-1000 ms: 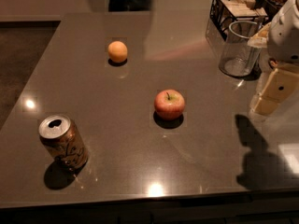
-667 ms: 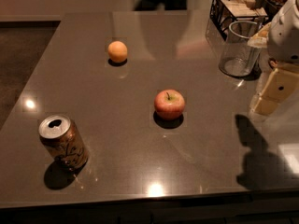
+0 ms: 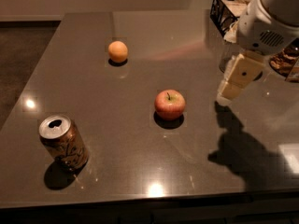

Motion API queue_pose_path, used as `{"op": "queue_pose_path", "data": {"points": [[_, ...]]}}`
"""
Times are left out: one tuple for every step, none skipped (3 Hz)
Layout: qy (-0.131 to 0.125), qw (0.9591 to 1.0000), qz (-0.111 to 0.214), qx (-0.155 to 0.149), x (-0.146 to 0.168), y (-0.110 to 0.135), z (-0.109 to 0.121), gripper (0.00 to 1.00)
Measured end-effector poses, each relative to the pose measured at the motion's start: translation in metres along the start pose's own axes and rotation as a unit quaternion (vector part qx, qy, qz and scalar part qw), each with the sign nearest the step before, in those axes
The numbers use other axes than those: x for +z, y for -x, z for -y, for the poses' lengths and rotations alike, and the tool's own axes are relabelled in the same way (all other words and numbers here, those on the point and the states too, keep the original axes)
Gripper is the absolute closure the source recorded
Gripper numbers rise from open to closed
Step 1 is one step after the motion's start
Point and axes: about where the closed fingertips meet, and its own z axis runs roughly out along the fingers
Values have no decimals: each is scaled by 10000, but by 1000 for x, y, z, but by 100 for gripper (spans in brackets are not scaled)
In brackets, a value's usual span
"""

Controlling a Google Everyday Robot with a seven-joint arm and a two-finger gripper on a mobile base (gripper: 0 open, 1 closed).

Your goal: Pick orange

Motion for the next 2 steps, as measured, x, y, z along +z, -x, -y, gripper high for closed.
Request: {"op": "queue_pose_path", "data": {"points": [[167,9989,396,207,22,44,17,0],[236,9964,744,331,44,93,34,0]]}}
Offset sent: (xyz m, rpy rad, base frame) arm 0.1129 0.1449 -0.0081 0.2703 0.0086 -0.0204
